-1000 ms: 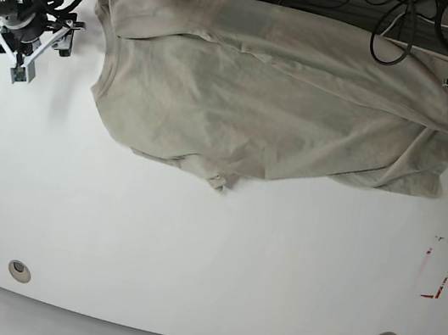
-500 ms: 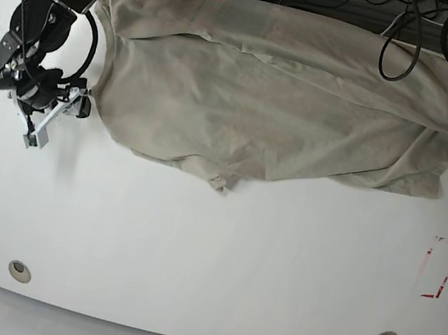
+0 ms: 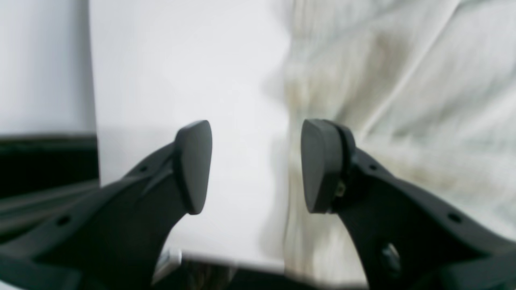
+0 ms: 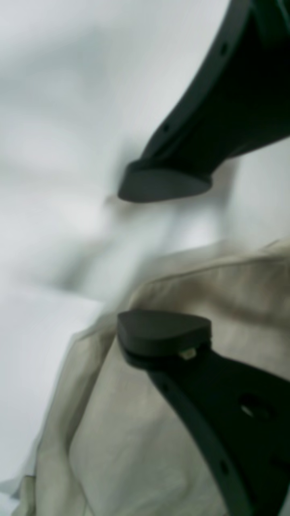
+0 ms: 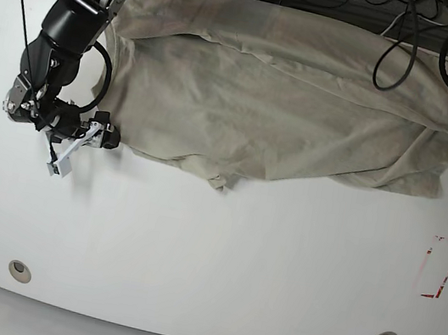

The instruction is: Fold the T-shirt properly

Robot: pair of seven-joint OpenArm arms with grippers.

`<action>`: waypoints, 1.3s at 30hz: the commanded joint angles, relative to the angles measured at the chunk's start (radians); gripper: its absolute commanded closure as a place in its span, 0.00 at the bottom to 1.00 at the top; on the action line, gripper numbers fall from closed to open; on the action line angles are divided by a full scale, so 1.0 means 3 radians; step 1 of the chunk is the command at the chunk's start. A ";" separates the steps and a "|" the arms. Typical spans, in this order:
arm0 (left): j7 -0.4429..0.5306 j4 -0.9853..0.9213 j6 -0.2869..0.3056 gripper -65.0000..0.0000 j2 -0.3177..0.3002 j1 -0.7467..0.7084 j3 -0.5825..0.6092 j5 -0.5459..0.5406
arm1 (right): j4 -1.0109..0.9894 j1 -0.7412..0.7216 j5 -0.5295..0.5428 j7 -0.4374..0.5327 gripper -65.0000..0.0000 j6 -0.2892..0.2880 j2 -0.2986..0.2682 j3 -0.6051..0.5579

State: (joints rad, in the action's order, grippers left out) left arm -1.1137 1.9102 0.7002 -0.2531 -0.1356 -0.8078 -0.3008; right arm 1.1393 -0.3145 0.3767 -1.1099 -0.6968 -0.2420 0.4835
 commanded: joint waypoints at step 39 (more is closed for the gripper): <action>0.1214 -0.2406 -0.1339 0.40 -0.0172 0.1232 0.1130 0.0484 | 0.0291 0.0038 0.0036 -0.0190 1.00 -0.0005 0.0298 -0.0008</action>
State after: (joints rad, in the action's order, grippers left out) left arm -0.7677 1.1816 0.2985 -0.2779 0.2089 -0.4892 -0.1482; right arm 1.2049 -0.2817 0.3843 -1.1740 -0.6994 -0.1417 0.4797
